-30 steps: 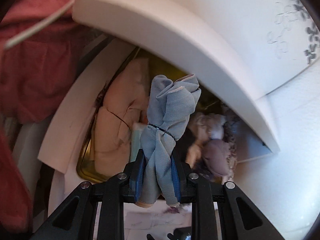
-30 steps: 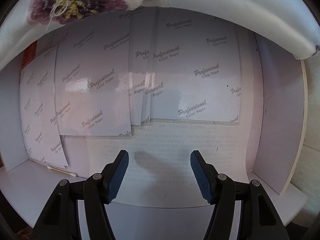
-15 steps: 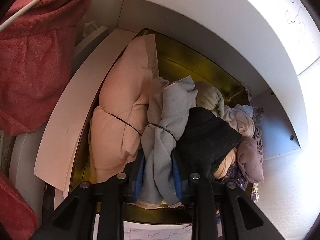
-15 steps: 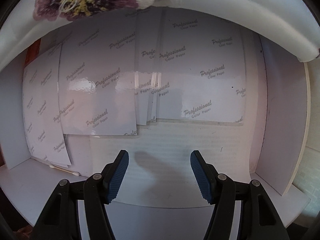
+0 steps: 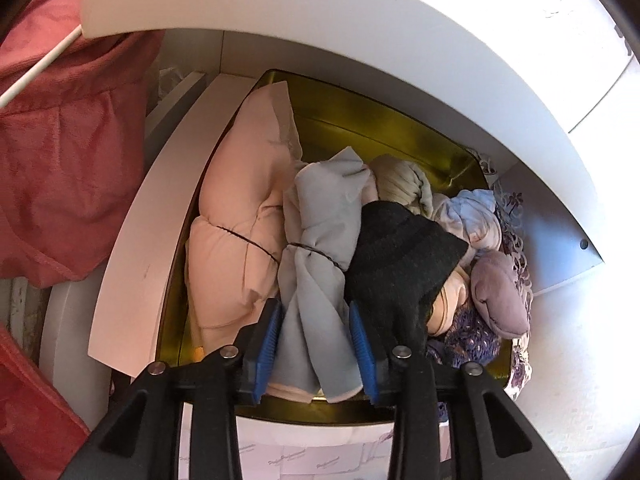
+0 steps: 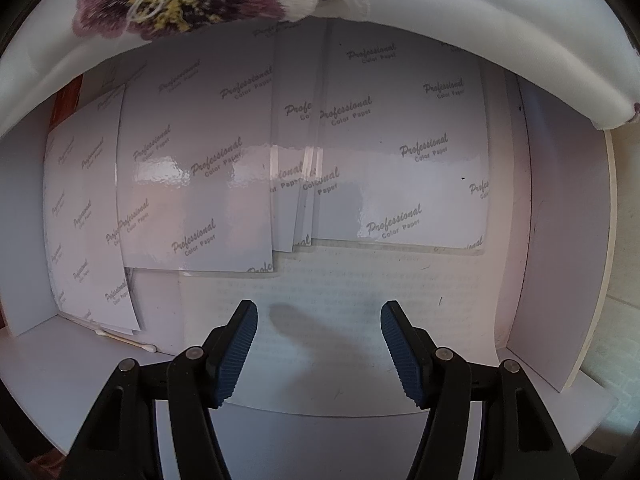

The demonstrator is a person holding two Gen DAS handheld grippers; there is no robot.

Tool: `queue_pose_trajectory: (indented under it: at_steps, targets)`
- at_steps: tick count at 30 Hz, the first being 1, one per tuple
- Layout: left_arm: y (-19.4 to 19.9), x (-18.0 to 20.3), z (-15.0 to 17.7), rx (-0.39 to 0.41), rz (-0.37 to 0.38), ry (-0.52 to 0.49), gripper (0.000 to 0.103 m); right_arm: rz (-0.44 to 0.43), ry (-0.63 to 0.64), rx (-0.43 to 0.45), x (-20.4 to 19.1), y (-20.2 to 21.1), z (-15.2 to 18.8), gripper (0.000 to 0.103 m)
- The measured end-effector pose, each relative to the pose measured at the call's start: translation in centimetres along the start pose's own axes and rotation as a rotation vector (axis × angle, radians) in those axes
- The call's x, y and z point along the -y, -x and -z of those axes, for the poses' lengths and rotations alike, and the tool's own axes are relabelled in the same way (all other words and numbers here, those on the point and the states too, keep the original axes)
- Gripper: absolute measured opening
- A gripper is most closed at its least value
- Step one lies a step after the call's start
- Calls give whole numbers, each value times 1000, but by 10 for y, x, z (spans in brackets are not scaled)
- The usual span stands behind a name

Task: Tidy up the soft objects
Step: 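Lower the grey-green cloth into the gold tray and open the left tool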

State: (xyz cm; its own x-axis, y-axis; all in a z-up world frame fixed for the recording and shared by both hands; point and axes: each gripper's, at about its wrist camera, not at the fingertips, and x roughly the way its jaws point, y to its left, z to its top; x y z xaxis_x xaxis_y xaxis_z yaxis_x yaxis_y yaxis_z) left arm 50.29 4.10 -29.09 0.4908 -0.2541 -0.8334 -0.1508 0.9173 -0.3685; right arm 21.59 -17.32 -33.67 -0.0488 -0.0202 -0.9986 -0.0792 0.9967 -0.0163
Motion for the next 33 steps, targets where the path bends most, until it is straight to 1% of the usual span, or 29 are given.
queue_pose_trajectory:
  at_steps: [3, 8, 11, 14, 19, 25, 29, 33]
  targets:
    - [3, 2, 3, 2, -7, -9, 40, 1, 0, 1, 0, -1, 0, 65]
    - [14, 0, 7, 13, -3, -11, 41, 5, 2, 1, 1, -1, 0, 65]
    - [26, -1, 12, 43, -14, -31, 41, 7, 4, 1, 0, -1, 0, 65]
    - [32, 5, 16, 67, -29, -72, 41, 8, 8, 12, -1, -1, 0, 65]
    - [20, 19, 18, 41, -31, -136, 40, 11, 14, 14, -3, -1, 0, 65]
    - [-3, 21, 16, -9, -45, -131, 40, 8, 14, 11, -3, -1, 0, 65]
    - [-1, 17, 17, 4, -42, -127, 40, 4, 13, 11, -2, -2, 0, 65]
    - [11, 16, 26, 32, -46, -133, 40, 10, 21, 12, -3, -3, 0, 65]
